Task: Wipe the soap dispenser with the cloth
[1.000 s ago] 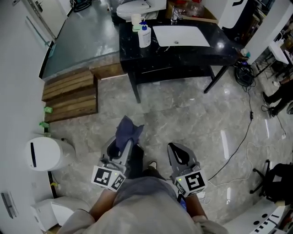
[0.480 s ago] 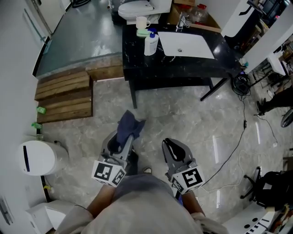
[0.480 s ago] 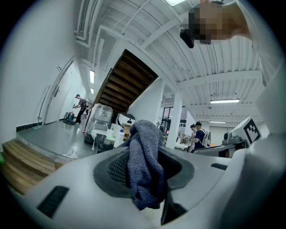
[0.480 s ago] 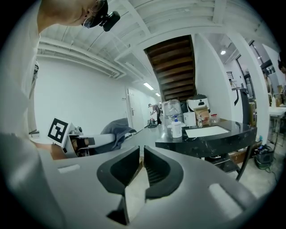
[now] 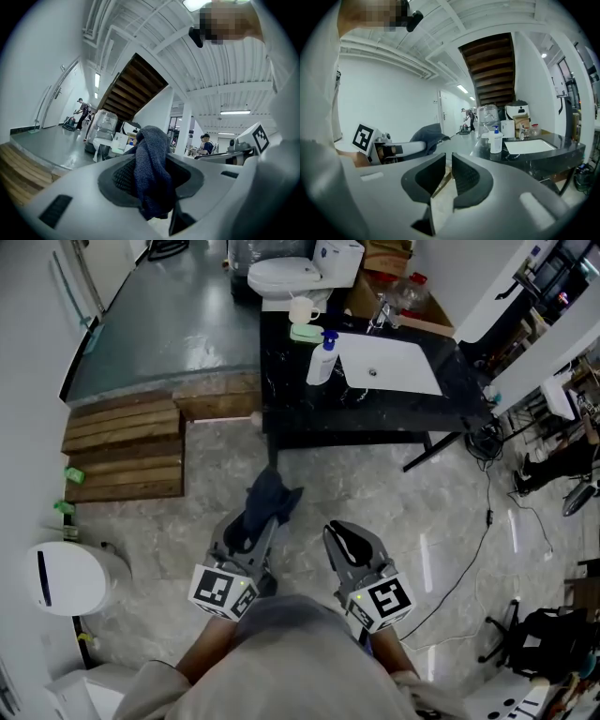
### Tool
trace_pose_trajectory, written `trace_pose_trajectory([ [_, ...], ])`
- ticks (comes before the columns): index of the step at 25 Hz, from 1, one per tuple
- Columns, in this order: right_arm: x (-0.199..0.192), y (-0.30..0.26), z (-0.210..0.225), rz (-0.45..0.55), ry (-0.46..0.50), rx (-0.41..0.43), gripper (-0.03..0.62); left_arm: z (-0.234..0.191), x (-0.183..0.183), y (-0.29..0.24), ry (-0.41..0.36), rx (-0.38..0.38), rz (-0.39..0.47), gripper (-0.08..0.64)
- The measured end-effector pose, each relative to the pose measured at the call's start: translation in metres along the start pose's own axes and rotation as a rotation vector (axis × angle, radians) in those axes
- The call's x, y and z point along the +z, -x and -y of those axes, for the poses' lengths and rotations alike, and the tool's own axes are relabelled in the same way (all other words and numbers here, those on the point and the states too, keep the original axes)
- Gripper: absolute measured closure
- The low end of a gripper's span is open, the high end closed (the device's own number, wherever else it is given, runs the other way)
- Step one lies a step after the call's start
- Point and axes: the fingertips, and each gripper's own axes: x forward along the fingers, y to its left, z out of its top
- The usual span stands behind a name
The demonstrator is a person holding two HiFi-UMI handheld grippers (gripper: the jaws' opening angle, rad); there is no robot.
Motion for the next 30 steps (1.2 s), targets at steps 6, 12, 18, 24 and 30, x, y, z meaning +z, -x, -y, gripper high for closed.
trace_pose_trajectory([
  [6, 0.01, -0.035, -0.002, -0.01, 0.023, 0.018, 0.58, -0.023, 0.015, -0.014, -0.002, -0.037, 0.009, 0.419],
  [12, 0.017, -0.058, -0.006, -0.002, 0.041, 0.016, 0.58, -0.039, 0.027, -0.022, -0.014, -0.077, 0.031, 0.419],
  [18, 0.014, -0.069, -0.004, -0.009, 0.028, 0.007, 0.58, -0.045, 0.027, -0.027, -0.016, -0.103, 0.01, 0.419],
  [24, 0.013, -0.083, 0.002, -0.019, 0.021, 0.01, 0.58, -0.056, 0.027, -0.037, -0.023, -0.109, -0.001, 0.418],
  [30, 0.018, -0.102, 0.017, -0.017, 0.026, 0.01, 0.58, -0.074, 0.032, -0.058, 0.008, -0.117, 0.001, 0.417],
])
